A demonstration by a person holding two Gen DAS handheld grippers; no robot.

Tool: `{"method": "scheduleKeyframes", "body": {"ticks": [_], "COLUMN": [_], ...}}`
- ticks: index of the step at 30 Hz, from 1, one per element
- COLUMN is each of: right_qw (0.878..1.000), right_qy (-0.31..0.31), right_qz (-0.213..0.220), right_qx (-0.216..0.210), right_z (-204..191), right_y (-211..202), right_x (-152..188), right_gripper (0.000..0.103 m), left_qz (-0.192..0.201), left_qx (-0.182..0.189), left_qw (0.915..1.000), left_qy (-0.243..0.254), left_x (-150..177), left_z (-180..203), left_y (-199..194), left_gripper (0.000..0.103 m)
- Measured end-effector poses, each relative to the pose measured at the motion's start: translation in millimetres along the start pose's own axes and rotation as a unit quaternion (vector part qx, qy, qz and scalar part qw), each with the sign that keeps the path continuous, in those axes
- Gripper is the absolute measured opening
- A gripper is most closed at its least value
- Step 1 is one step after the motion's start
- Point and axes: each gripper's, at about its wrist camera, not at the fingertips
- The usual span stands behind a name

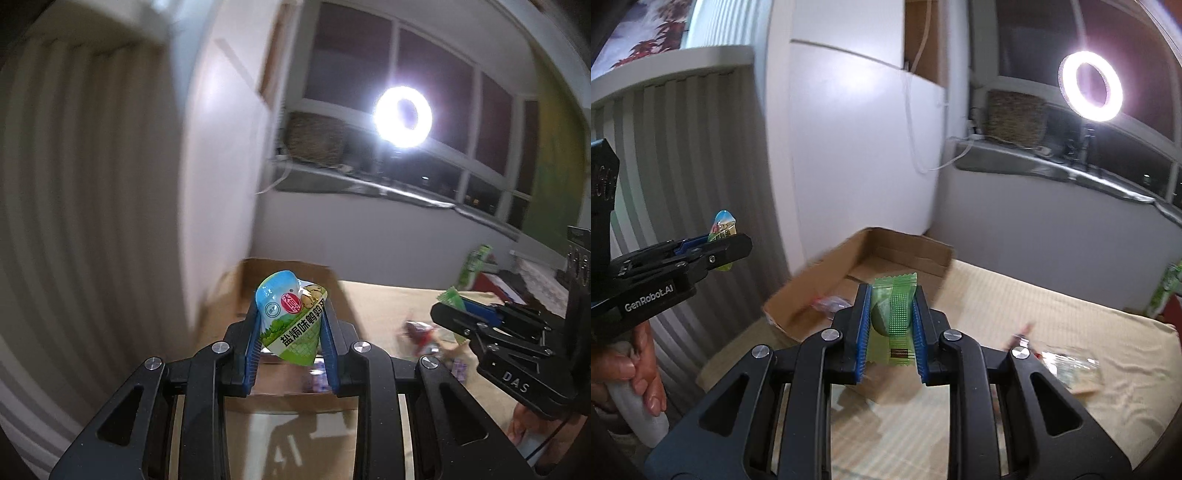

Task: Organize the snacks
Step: 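Carry both snacks into the cardboard box and open both tools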

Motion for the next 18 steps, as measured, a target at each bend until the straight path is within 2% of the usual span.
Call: {"method": "scheduleKeyframes", "body": {"ticks": [9, 14, 18], "right_qw": [0.999, 0.999, 0.998], "right_qy": [-0.001, 0.004, 0.009], "right_qz": [0.003, 0.006, -0.007], "right_qx": [-0.039, -0.049, -0.054], "right_z": [-14, -10, -8], "right_y": [31, 41, 54], "right_x": [-8, -11, -5], "right_gripper": [0.021, 0.021, 0.021], "left_qz": [0.01, 0.016, 0.004], "left_qx": [-0.042, -0.041, -0.031], "left_qw": [0.999, 0.999, 0.9995], "left_qy": [-0.011, 0.001, 0.004], "left_x": [-11, -18, -18], "left_z": [-20, -17, -15], "left_y": [0, 2, 18], "left_gripper": [0.027, 0.027, 0.027]}}
Point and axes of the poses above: each gripper's, at about its wrist camera, not at the fingertips, and y roughly the way its jaws point, z to its right, x to its underside, and after that the axes turned 6 degrees about x, right-handed
